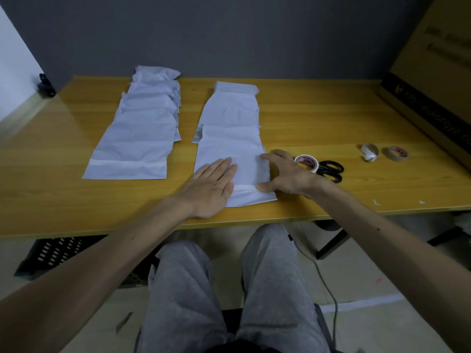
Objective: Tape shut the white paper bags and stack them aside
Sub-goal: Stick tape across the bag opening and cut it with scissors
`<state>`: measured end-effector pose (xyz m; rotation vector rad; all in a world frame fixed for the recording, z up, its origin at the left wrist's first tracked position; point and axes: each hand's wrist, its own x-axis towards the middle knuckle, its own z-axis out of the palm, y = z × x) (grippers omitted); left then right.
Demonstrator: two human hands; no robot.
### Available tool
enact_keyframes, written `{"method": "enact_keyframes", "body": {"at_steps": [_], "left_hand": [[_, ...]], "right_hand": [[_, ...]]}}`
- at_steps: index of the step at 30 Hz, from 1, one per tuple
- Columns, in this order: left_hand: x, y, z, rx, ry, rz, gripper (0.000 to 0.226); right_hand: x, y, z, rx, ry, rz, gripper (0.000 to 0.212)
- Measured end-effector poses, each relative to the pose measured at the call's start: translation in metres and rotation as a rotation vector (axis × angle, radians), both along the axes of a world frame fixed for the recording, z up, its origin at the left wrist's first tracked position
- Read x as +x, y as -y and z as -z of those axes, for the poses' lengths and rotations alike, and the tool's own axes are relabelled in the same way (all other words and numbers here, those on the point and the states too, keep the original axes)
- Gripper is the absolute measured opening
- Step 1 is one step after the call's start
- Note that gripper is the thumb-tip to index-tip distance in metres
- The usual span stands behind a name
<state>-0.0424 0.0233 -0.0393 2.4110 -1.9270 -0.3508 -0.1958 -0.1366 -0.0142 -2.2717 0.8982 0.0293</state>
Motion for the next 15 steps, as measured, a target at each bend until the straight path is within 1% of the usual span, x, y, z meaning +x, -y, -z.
{"method": "enact_keyframes", "body": {"at_steps": [4, 10, 15], "left_hand": [[-0.002, 0.0, -0.001, -0.002, 0.003, -0.005, 0.053], [-0.001, 0.0, -0.003, 0.002, -0.007, -0.002, 0.053], [-0.002, 0.0, -0.001, -0.002, -0.002, -0.002, 0.053]], "right_hand": [[-0.004, 0.003, -0.001, 0.022, -0.007, -0.018, 0.086], [-0.011, 0.005, -0.001, 0.087, 0.069, -0.009, 0.085], [-0.017, 0.005, 0.002, 0.083, 0.1, -0.05, 0.084]]}}
